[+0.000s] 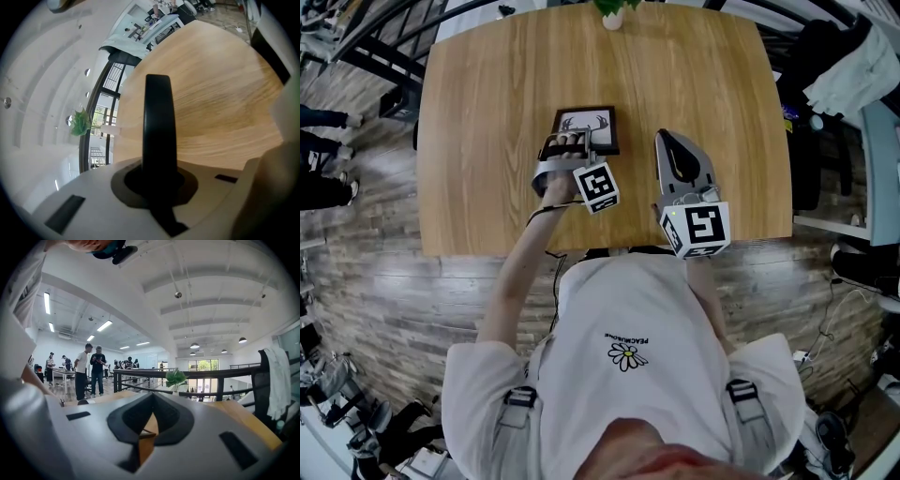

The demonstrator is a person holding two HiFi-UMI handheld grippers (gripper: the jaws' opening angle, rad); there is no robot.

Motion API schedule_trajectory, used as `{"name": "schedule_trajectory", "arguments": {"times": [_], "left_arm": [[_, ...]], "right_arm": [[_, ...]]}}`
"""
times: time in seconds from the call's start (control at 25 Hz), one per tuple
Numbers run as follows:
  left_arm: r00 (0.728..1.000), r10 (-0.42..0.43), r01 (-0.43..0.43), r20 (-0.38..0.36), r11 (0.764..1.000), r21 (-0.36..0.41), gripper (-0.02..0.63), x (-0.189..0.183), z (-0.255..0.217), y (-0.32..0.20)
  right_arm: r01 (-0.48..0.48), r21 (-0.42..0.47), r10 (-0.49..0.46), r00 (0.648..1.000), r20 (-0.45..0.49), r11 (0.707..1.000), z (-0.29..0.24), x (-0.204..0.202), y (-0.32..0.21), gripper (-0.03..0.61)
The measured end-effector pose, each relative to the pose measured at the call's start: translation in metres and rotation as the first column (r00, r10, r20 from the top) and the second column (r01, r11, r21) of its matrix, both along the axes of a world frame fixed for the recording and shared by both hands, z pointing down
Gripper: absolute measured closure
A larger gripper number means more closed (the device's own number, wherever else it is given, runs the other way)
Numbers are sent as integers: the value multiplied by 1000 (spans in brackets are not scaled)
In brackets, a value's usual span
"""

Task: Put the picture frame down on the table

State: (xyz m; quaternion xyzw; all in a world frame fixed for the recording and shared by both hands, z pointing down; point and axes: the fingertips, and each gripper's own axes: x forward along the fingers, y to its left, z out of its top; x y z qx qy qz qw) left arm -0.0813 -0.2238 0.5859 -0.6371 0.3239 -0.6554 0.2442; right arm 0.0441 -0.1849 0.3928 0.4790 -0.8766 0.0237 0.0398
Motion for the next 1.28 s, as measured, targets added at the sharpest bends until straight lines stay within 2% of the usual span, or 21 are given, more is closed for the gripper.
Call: {"name": "schedule_trajectory", "arguments": {"times": [0.2, 0.28, 0.4, 0.64, 0.84, 0.96, 1.28], "left_arm": [[1000, -22, 22, -18, 999, -33, 582, 1, 4, 0], [997, -50, 43, -59, 991, -124, 521, 5, 14, 7], [993, -76, 50, -93, 964, -263, 414, 10, 33, 23], [994, -66, 34, -92, 948, -318, 368, 13, 46, 34], [988, -79, 16, -134, 909, -416, 321, 15, 55, 46], [991, -73, 11, -115, 886, -464, 290, 16, 66, 55], [993, -64, 8, -100, 875, -485, 275, 18, 75, 60]], "right_arm": [[-1, -11, 1, 1000, 4, 1000, 3, 1, 0, 584], [-2, -17, 2, 1000, 6, 1000, 4, 2, 0, 584], [1, -19, -1, 1000, 9, 1000, 4, 0, 0, 584], [4, -26, -3, 1000, 9, 1000, 5, 0, -1, 584], [10, -32, -10, 1000, 12, 999, 7, -3, 0, 584], [16, -39, -15, 1000, 11, 999, 8, -4, 0, 584], [17, -51, -16, 1000, 12, 999, 13, -2, 0, 584]]}}
